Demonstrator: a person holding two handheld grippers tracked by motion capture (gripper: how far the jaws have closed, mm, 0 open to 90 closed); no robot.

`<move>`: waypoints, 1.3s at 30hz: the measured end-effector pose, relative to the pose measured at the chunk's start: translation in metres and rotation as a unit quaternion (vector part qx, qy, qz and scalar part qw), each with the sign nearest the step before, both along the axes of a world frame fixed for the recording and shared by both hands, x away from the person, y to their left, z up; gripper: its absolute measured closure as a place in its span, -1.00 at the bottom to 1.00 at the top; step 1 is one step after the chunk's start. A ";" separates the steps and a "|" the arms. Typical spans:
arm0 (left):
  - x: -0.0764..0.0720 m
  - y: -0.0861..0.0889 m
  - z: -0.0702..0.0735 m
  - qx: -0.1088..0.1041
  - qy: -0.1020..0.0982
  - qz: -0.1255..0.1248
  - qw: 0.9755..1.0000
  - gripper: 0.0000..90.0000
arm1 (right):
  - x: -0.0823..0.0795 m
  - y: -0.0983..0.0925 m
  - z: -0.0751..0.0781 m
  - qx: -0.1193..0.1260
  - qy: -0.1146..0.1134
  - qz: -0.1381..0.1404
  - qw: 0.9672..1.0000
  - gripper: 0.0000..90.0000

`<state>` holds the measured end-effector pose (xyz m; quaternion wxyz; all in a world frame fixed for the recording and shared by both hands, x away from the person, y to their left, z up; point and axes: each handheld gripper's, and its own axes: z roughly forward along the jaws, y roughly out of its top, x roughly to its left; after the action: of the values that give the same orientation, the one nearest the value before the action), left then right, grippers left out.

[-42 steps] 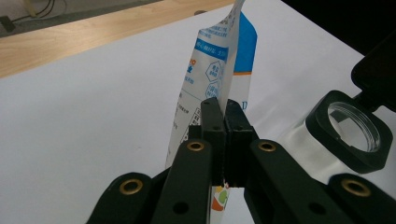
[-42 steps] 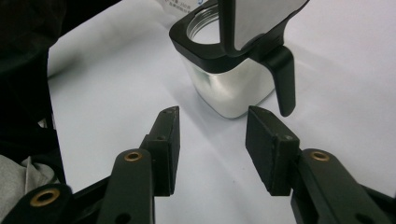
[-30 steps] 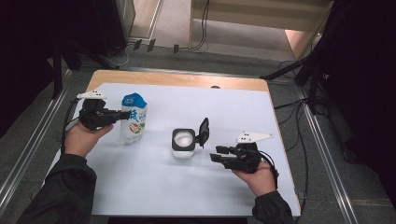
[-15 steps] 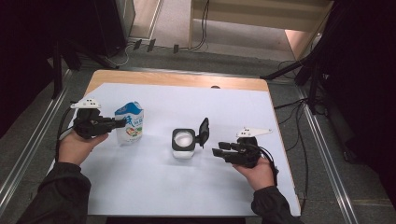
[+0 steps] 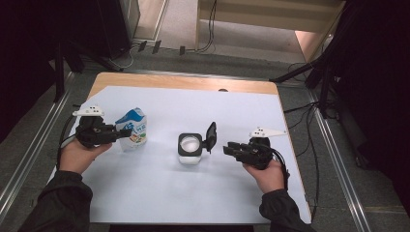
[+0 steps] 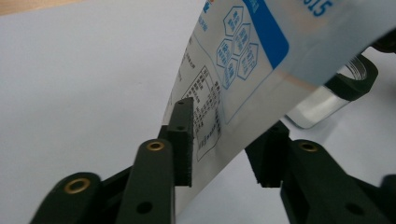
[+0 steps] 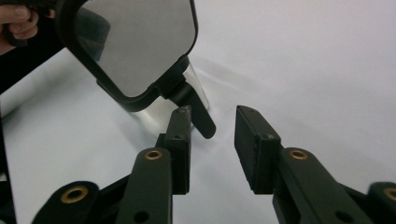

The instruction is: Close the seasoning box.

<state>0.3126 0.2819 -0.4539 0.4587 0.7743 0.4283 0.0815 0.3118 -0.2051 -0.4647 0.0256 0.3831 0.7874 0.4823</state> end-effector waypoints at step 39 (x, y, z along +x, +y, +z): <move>-0.027 0.019 -0.018 0.002 -0.002 0.016 1.000 -0.16 | 0.024 0.056 0.020 0.009 -0.032 0.036 0.999 1.00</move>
<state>0.2853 0.3009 -0.4716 0.4564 0.7681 0.4398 0.0916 0.3358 -0.1493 -0.4448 0.0304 0.3392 0.7949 0.5022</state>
